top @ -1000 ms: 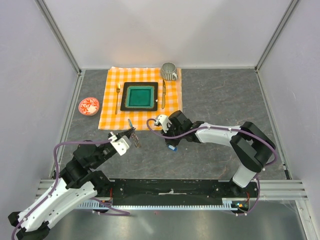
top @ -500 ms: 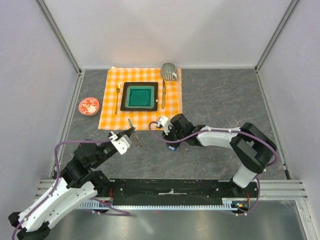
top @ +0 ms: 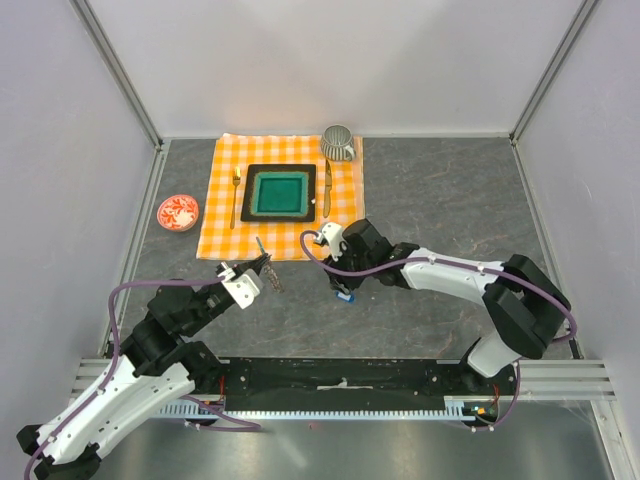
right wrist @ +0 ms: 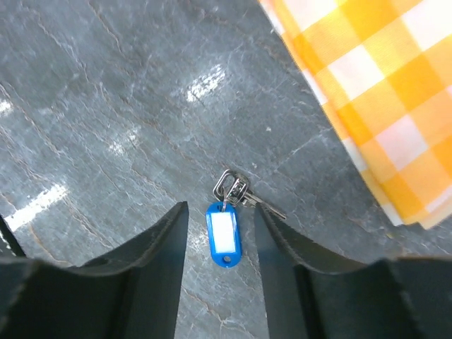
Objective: Put the keys on the keyring
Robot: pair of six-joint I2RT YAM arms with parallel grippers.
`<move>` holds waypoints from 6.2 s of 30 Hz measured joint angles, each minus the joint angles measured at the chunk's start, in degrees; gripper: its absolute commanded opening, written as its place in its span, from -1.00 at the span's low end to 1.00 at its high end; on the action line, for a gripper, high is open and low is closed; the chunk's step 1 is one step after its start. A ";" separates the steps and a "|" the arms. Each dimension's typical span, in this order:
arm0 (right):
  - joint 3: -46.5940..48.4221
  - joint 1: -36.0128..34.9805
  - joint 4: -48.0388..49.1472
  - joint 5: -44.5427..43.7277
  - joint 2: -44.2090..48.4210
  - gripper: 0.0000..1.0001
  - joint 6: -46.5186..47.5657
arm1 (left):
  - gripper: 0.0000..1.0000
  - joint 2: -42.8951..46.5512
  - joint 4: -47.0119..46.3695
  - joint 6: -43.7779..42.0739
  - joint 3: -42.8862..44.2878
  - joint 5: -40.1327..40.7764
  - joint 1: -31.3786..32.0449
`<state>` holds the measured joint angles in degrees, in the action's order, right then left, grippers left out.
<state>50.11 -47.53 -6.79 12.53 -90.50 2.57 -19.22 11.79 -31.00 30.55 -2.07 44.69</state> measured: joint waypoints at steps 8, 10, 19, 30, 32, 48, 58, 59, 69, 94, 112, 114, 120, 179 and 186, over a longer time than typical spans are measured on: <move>8.50 0.00 -11.10 -3.30 0.70 0.03 -3.17 | -0.96 0.76 -0.15 0.11 0.00 0.00 -0.48; 8.87 0.00 -12.55 -3.52 0.70 -0.03 -4.42 | -0.96 1.03 -0.24 0.11 0.00 0.00 -0.63; -6.23 0.00 1.60 -3.48 4.20 -0.07 -12.22 | -0.96 1.29 -0.39 0.37 -0.15 -0.39 -1.14; -11.47 -0.39 11.45 -4.87 5.16 -0.14 -14.12 | -0.96 1.11 -0.39 0.76 -0.42 -1.53 -1.60; -9.70 -0.48 10.54 -5.03 4.48 -0.16 -13.90 | -0.96 1.09 -0.39 0.76 -0.46 -1.55 -1.62; 3.82 -0.70 -4.98 -5.09 -2.67 -0.35 -11.76 | -0.96 1.01 -0.42 0.79 -0.52 -2.49 -1.97; 3.80 -1.29 -5.77 -4.87 -5.51 -0.47 -11.74 | -0.96 1.01 -0.42 0.79 -0.55 -2.80 -2.25; 3.80 -1.29 -5.77 -4.87 -5.62 -0.48 -11.74 | -0.96 1.01 -0.42 0.79 -0.55 -2.82 -2.25; 3.80 -1.29 -5.53 -4.90 -6.97 -0.52 -11.74 | -0.96 1.01 -0.42 0.81 -0.55 -2.99 -2.25; 4.37 -1.38 -4.57 -5.01 -7.82 -0.72 -11.74 | -0.96 1.01 -0.42 0.83 -0.55 -3.63 -2.60; 3.52 -1.38 -5.88 -5.73 -2.45 -1.00 -8.46 | -0.96 0.81 -0.39 0.87 -0.55 -6.10 -2.84; 3.30 -1.38 -5.66 -5.40 -1.92 -1.00 -7.93 | -0.96 0.74 -0.42 0.90 -0.55 -6.45 -2.89; 2.03 -1.38 -5.29 -4.02 -2.78 -1.00 -7.10 | -0.96 0.68 -0.42 1.20 -0.55 -7.54 -2.89; 3.13 -1.88 -10.19 -4.13 -5.27 -0.70 -6.40 | -0.96 0.09 -0.39 1.49 -0.55 -8.63 -3.48; 3.30 -1.88 -10.14 -4.96 -5.70 -0.99 -6.43 | -0.96 0.11 -0.39 1.49 -0.55 -8.63 -3.48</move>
<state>53.41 -49.41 -16.93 7.57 -96.20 -3.86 -19.11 11.40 -29.52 30.00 -10.70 41.21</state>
